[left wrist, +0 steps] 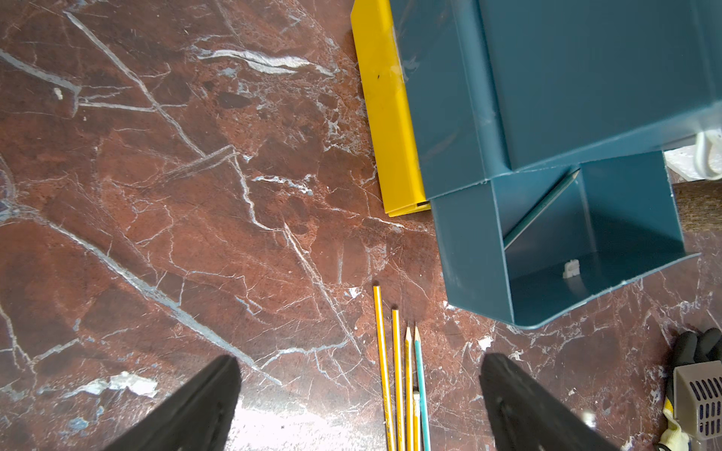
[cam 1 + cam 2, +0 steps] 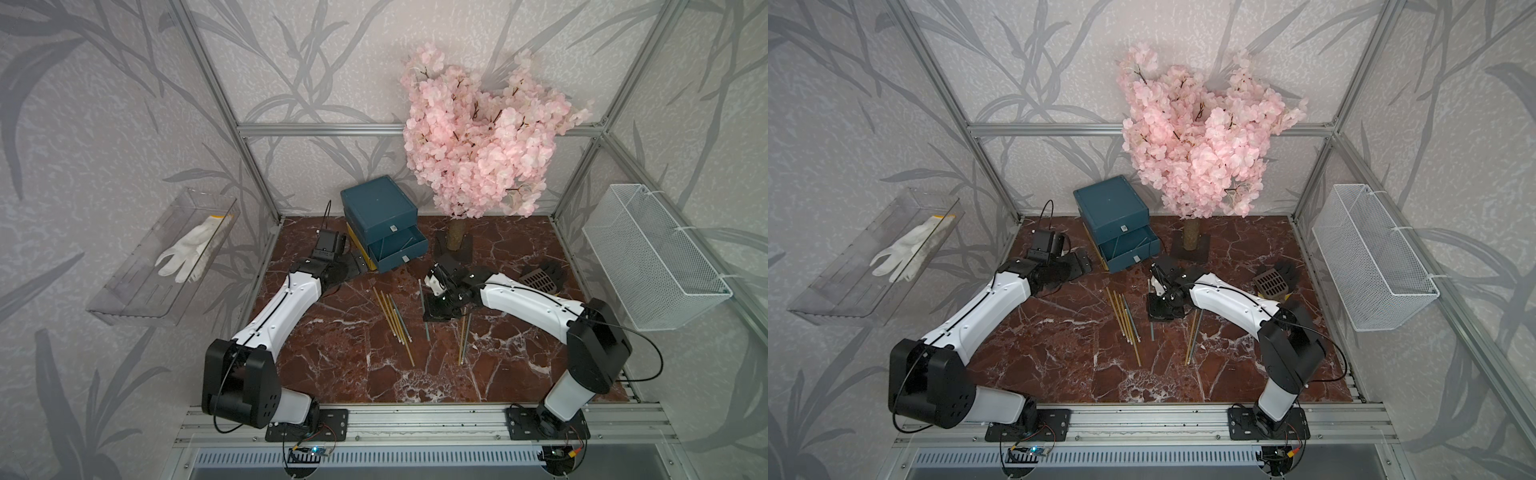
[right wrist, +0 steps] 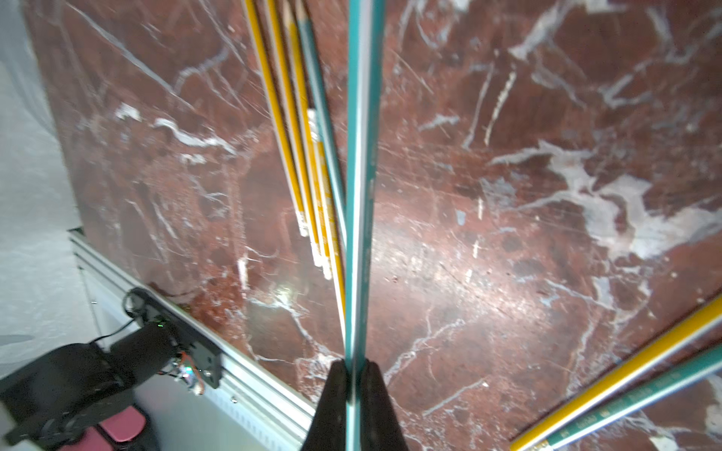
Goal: Please place the pencils in the drawer according to their color
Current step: Pick up the pencil from the center of the board, then place the pencil in the drawer.
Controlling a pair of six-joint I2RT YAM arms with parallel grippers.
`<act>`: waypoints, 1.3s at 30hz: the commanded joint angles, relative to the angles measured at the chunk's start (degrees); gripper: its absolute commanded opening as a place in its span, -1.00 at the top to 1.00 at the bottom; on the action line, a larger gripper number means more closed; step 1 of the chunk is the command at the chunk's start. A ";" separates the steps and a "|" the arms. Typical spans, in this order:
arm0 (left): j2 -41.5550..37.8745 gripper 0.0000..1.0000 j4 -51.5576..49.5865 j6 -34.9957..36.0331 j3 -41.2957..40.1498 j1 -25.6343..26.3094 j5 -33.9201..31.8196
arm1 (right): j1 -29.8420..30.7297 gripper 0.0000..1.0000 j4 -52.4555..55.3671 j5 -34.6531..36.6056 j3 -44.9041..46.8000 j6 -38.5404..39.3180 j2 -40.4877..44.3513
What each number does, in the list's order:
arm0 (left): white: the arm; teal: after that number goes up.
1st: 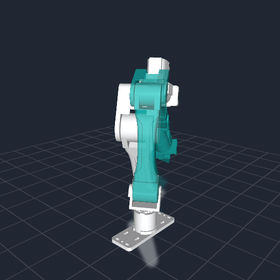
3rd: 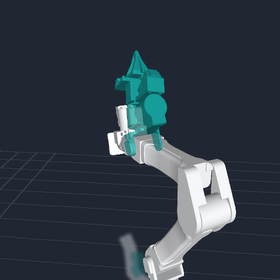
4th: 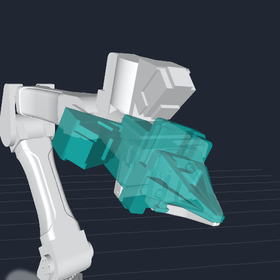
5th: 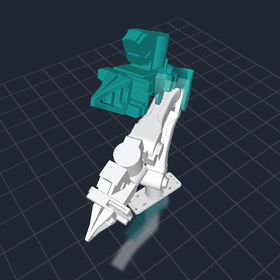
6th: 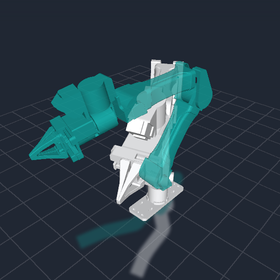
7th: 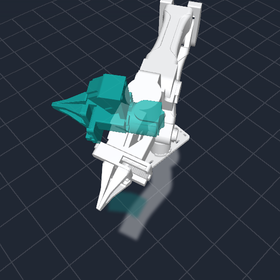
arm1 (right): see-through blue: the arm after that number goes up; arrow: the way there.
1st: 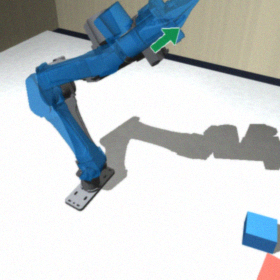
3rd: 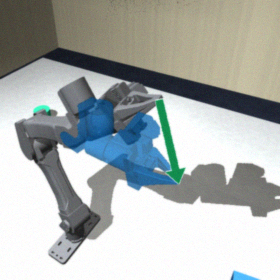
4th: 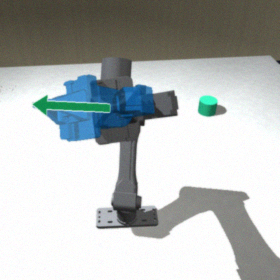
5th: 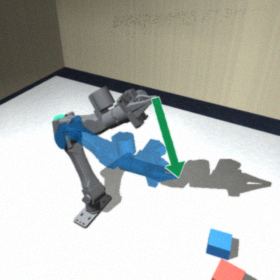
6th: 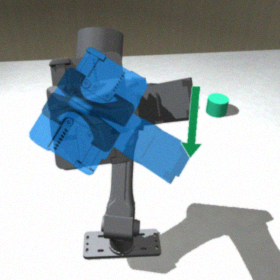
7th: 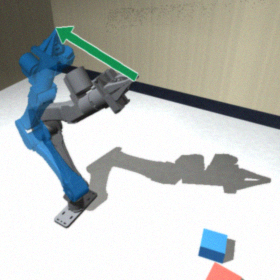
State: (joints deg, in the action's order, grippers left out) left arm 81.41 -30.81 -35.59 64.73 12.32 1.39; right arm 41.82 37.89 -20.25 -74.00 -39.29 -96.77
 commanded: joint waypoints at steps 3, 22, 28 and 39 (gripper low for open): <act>-0.38 -1.00 -0.12 0.13 1.76 -0.10 -0.62 | -1.58 1.00 -5.20 -4.53 -7.28 -6.72 -0.61; -0.55 -1.00 -3.14 1.58 4.26 -0.11 -1.26 | -8.41 1.00 -28.21 -11.04 -17.55 -28.12 -15.99; -0.58 -1.00 -3.30 1.31 4.26 -0.11 -1.19 | -9.12 1.00 -28.20 -11.03 -22.66 -29.52 -20.46; -0.65 -1.00 -3.84 1.34 4.44 -0.14 -1.31 | -9.92 1.00 -28.95 -10.45 -32.01 -34.09 -29.15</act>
State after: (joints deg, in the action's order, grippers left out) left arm 81.41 -33.04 -35.07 67.42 12.32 1.08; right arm 32.49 10.50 -31.42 -103.50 -71.77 -124.44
